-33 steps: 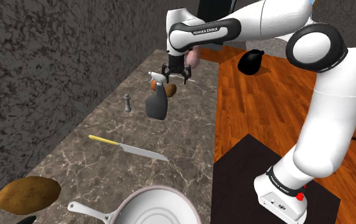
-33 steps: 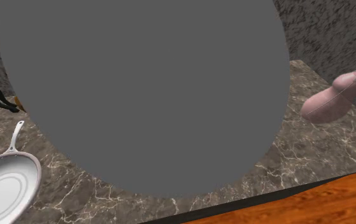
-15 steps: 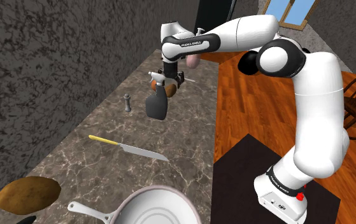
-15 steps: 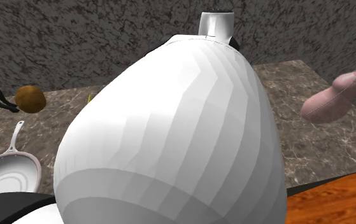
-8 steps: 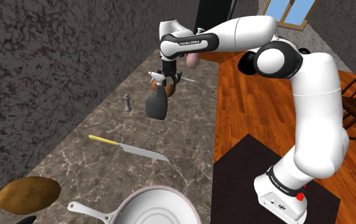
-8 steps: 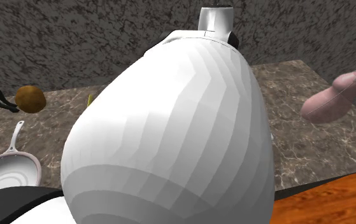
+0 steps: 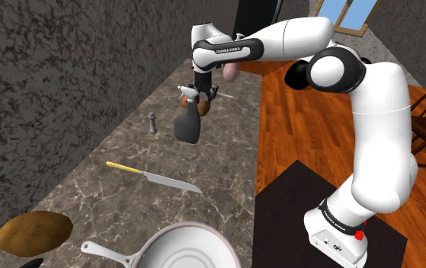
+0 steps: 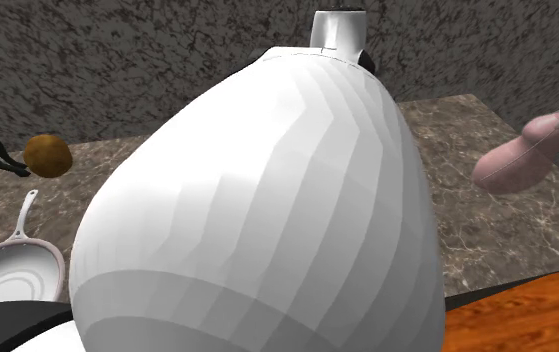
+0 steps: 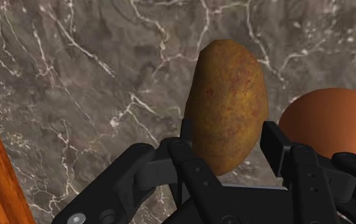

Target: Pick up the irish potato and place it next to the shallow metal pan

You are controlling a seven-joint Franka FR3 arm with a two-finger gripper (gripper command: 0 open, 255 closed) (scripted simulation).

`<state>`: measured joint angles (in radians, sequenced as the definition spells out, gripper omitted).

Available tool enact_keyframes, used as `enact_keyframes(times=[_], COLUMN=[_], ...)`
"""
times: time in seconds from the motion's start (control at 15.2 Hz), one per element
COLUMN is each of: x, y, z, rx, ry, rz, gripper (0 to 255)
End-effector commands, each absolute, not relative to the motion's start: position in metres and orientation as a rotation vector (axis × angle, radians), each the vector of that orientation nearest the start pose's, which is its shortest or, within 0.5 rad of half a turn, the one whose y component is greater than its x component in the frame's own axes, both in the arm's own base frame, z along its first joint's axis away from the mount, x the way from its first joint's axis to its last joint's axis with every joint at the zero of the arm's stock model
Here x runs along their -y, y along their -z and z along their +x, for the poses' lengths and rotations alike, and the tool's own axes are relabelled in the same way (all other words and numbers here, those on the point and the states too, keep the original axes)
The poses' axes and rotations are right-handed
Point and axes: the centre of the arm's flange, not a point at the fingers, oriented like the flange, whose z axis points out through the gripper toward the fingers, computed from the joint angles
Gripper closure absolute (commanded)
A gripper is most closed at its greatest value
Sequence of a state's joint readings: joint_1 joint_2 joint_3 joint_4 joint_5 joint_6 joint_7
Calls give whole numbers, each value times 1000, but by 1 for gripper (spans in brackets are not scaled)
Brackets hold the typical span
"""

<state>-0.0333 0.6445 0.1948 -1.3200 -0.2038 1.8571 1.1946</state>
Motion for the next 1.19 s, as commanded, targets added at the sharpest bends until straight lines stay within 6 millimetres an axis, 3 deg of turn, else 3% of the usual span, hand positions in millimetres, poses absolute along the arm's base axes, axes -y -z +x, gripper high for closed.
enact_keyframes(times=[0.0,0.53,0.59,0.66,0.86,1.12], x=[-69,-69,-68,-68,-102,-102], y=[-350,-392,-388,-388,-362,-344], z=[711,711,711,711,668,667], rx=[-1568,-1568,-1568,-1568,-1463,-1456], ry=[-93,-93,-92,-92,189,206], rz=[-2878,-2879,-2878,-2878,-2898,-2898], gripper=[255,255,255,0,0,0])
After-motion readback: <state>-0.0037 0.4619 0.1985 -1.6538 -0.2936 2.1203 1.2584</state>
